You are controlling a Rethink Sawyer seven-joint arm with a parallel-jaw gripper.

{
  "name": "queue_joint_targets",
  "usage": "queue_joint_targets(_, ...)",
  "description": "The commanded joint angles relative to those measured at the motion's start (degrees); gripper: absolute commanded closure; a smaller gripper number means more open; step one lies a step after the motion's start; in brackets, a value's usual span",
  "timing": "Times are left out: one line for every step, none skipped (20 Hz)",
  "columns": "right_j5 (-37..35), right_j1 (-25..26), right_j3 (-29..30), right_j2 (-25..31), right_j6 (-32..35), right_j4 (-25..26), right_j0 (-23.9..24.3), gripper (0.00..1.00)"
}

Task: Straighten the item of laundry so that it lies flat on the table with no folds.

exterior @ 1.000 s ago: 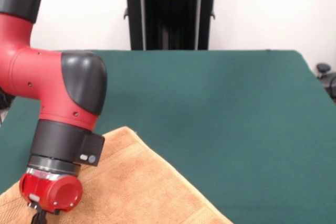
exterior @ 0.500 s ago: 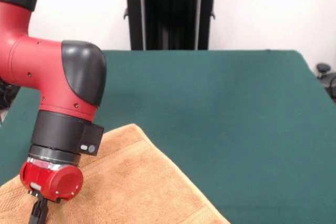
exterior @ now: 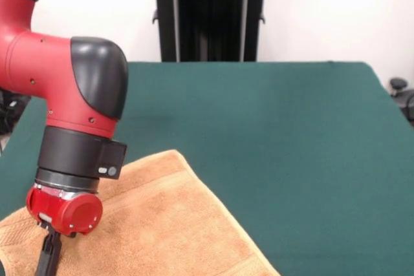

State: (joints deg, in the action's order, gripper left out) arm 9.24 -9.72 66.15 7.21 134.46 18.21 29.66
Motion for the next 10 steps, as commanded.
queue_joint_targets(-16.8,3.3,11.6,0.4,-0.4,0.9,-0.8,1.0)
queue_joint_targets(-17.5,2.9,11.9,0.6,-0.6,1.0,-0.6,1.0)
queue_joint_targets(-19.4,2.3,12.0,1.1,-1.6,1.0,-0.3,1.0)
queue_joint_targets(-21.8,1.4,12.1,1.4,-2.7,0.9,-0.2,1.0)
queue_joint_targets(-25.2,0.3,12.1,1.7,-3.9,0.5,-0.1,1.0)
queue_joint_targets(-30.0,-0.9,11.7,2.2,-5.7,-0.1,0.0,1.0)
queue_joint_targets(-34.3,-2.1,11.2,2.1,-7.0,-0.7,-0.3,1.0)
queue_joint_targets(-38.0,-3.2,10.5,2.2,-8.4,-1.0,-0.5,1.0)
queue_joint_targets(-41.4,-4.2,9.4,2.5,-9.9,-1.0,-0.6,1.0)
queue_joint_targets(-44.6,-4.9,8.1,2.7,-10.7,-1.3,-0.9,1.0)
